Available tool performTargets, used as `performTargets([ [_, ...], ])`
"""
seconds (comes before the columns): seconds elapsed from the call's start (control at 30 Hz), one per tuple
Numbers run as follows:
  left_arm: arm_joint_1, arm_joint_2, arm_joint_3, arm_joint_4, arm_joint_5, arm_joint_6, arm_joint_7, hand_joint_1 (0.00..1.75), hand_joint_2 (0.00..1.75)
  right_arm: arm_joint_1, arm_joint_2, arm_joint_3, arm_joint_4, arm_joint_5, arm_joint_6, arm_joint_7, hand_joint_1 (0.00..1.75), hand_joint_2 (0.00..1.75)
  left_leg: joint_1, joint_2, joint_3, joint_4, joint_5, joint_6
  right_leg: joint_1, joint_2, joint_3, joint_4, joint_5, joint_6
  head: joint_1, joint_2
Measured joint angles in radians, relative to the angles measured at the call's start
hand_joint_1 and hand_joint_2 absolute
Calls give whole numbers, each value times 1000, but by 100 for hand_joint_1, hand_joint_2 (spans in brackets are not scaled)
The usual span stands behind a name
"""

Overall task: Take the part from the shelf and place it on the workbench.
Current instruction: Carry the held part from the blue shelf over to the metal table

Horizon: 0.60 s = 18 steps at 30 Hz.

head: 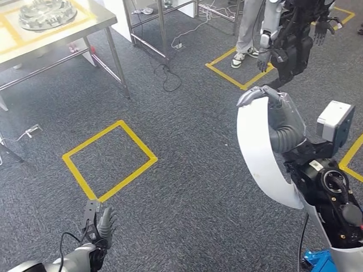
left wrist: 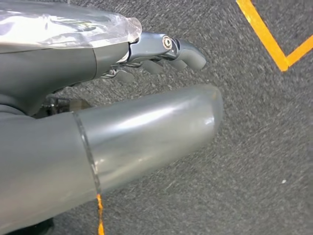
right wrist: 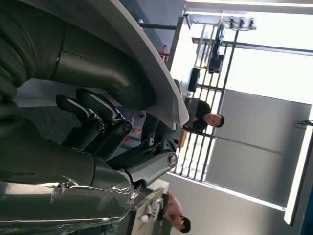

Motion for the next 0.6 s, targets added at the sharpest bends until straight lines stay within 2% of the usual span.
performTargets([
  [0.03, 0, 0, 0, 0, 0, 0, 0, 0, 0, 0, 0, 0, 0, 0, 0, 0, 175, 175, -3, 1, 5, -12, -2, 7, 3, -6, 0, 1, -2, 4, 1, 0],
  [0.1, 1, 0, 0, 0, 0, 0, 0, 0, 0, 0, 1, -1, 0, 0, 1, 0, 175, 175, -3, -17, 4, -14, -1, 19, 3, -15, 1, 3, -8, 14, 5, 0],
  [0.17, 0, 0, 0, 0, 0, 0, 0, 0, 0, -2, 1, -1, 0, 0, 0, 0, 175, 175, 2, -31, 7, -17, 2, 31, -1, 5, -16, 44, -40, 25, 11, 0],
  [0.2, 0, -1, 0, 0, 0, 0, 0, 0, 0, -2, 1, -2, 0, 0, 0, 0, 175, 175, 4, -37, 8, -19, 2, 35, -3, 24, -40, 97, -71, 29, 15, 0],
  [0.27, -1, -1, 0, 0, 0, 0, 0, 0, 0, 1, 1, -2, 0, 0, 0, -1, 175, 175, 4, -52, 8, -18, 2, 40, -5, 50, -105, 247, -136, 36, 20, 0],
  [0.3, 0, -1, 0, 0, 0, 0, 0, 0, 0, 4, 1, -2, 1, 0, -1, -1, 175, 175, 4, -62, 8, -18, 2, 41, -6, 54, -132, 302, -151, 37, 21, 0],
  [0.33, 0, -1, 0, 0, 0, 0, 0, 0, 0, 7, 1, -2, 1, 0, -1, -1, 175, 175, 4, -72, 8, -17, 2, 41, -7, 56, -143, 321, -146, 37, 21, 0],
  [0.37, 0, -2, 0, 0, 0, 0, 0, 0, 0, 8, 1, -2, 1, 0, 0, -1, 175, 175, 4, -83, 9, -17, 2, 41, -8, 57, -135, 296, -121, 36, 21, 0],
  [0.4, 0, -3, 0, 0, 0, 0, 0, 0, 0, 7, 1, -2, 1, 0, 0, -1, 175, 175, 4, -94, 9, -15, 2, 40, -9, 62, -108, 233, -81, 33, 22, 0],
  [0.47, 0, -6, 0, 0, 0, 0, 0, 0, 0, 5, 1, -2, 1, 0, -1, -2, 175, 175, 4, -114, 7, -12, 2, 35, -10, 97, -42, 88, -16, 23, 24, 0],
  [0.5, 0, -7, 0, 0, 0, 0, 0, 0, 0, 5, 1, -2, 1, 1, 0, -2, 175, 175, 6, -122, 2, -10, 4, 30, -10, 112, -21, 41, -2, 20, 25, 0],
  [0.53, 0, -7, 0, 0, 0, 0, 0, 0, 0, 6, 1, -2, 1, 2, 0, -2, 175, 175, 7, -129, -5, -10, 8, 23, -9, 123, -12, 20, -1, 17, 25, 0],
  [0.6, 3, -6, 0, 0, 0, 0, 1, 0, 0, 8, 1, -2, 1, 6, 0, -2, 175, 175, 9, -145, -12, -13, 16, 9, -10, 111, -8, 8, 0, 12, 25, 0],
])
